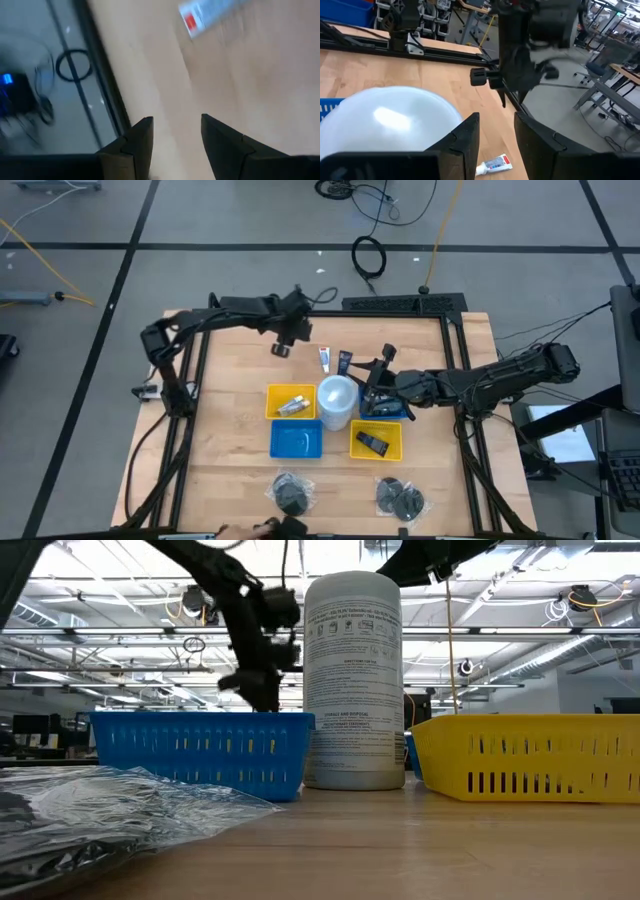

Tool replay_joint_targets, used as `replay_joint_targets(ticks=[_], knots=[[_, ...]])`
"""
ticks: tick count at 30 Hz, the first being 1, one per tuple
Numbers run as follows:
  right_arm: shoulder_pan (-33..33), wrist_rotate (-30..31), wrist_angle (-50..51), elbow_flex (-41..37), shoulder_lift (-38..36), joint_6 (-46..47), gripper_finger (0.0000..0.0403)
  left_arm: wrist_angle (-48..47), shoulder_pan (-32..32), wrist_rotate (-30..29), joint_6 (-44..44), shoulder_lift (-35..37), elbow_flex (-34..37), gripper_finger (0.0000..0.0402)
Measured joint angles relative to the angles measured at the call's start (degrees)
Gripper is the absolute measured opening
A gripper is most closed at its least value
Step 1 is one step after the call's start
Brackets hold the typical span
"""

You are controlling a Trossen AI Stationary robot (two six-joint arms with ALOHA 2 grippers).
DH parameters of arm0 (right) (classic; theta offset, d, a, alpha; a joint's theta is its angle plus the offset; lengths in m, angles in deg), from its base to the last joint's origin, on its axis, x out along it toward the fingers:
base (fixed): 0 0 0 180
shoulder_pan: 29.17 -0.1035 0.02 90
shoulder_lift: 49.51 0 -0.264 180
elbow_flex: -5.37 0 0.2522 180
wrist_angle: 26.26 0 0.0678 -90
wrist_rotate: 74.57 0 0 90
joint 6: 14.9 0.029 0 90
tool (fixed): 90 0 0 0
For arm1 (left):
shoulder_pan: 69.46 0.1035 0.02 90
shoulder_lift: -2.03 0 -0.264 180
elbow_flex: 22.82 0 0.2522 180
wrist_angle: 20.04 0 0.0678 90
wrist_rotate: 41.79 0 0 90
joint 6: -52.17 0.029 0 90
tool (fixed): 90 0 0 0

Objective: Pick & Place Travel size toiletries
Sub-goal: Put the white toothpaste into the top yellow bin

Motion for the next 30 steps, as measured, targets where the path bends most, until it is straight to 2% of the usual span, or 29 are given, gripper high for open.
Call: replay_joint_targets(ticks=[5, 8, 17, 24, 28, 30], knots=[[0.0, 0.0, 0.1, 0.0, 0.0, -1.2, 0.0114, 1.9, -0.2, -0.4, 14.6, -1.8, 0.0, 0.0161], [0.1, 0.0, 1.1, 0.0, 0.0, -0.4, 0.0114, 5.3, -1.4, -0.2, 16.2, -1.8, 0.0, 0.0161], [0.0, 0.0, 1.8, 0.0, 0.0, 2.6, 0.0114, 6.1, -5.9, 0.9, 22.6, -1.6, 0.0, 0.0161], [0.5, 0.1, 1.5, 0.0, 0.0, 4.3, 0.0114, 9.6, -3.0, 9.8, 26.2, -2.4, 0.0, 0.0161], [0.6, 0.1, 1.3, 0.0, 0.0, 4.3, 0.0114, 10.1, -0.6, 18.3, 28.9, -2.4, 0.0, 0.0161], [0.6, 0.1, 1.1, 0.0, 0.0, 4.4, 0.0114, 10.0, 0.2, 20.3, 30.2, -2.6, 0.0, 0.0161]])
